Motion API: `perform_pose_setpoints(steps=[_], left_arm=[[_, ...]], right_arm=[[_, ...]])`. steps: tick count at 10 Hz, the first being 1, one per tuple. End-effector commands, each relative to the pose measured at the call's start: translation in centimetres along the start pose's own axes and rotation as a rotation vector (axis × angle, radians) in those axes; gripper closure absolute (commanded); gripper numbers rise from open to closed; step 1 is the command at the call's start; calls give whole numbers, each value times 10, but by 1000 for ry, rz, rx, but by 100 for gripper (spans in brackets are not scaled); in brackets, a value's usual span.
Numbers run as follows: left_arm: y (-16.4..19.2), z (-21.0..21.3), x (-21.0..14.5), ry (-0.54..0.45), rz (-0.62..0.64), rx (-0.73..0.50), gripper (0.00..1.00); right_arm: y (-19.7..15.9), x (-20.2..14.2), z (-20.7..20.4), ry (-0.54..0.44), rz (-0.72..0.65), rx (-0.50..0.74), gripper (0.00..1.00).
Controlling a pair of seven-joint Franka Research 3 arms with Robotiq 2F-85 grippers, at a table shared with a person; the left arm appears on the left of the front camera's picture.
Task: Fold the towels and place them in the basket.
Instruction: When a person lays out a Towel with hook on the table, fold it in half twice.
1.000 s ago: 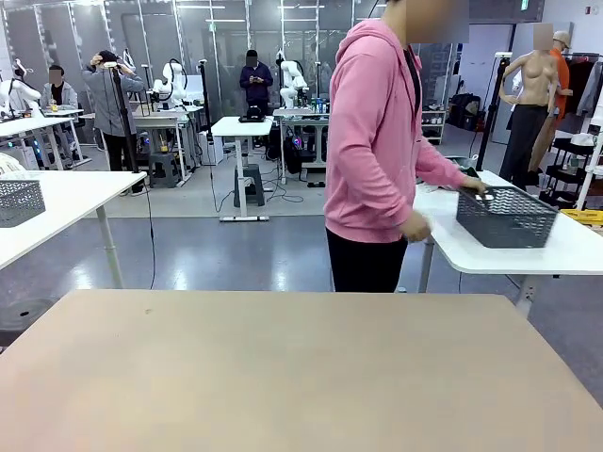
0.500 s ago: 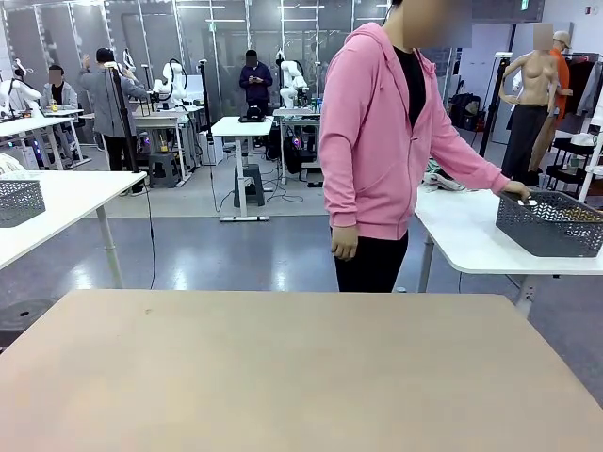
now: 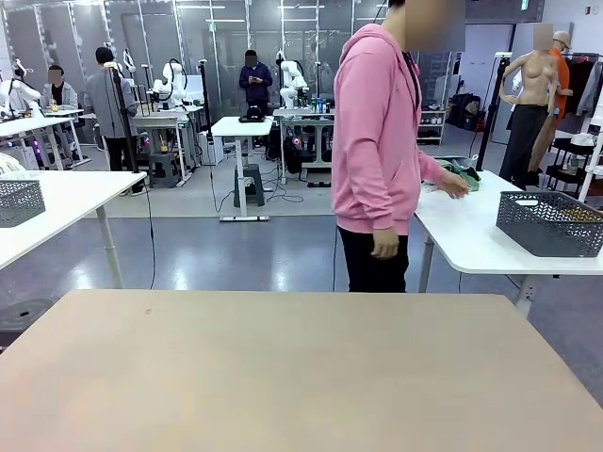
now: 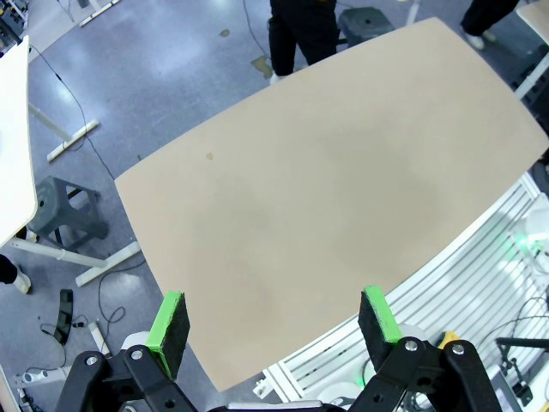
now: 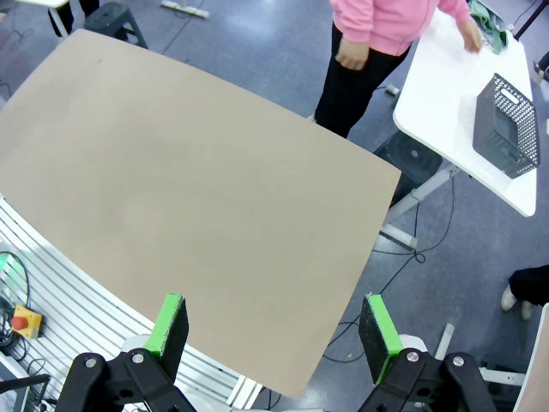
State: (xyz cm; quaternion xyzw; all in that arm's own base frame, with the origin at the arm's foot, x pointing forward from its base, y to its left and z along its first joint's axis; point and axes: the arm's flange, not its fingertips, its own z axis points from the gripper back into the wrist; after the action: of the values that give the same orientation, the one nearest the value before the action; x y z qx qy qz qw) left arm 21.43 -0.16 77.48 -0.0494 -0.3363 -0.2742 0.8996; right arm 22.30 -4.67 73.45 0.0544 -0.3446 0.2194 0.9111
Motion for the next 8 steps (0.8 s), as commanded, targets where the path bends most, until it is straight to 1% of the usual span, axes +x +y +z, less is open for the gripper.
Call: perform_pose_setpoints(steps=[1,8], left_arm=[[-1,3,1,3,-7,7,0],[-1,3,1,3,-7,7,0]], right_arm=[[-1,0,1,-3,-7,0,0],[-1,0,1,-3,-7,0,0]])
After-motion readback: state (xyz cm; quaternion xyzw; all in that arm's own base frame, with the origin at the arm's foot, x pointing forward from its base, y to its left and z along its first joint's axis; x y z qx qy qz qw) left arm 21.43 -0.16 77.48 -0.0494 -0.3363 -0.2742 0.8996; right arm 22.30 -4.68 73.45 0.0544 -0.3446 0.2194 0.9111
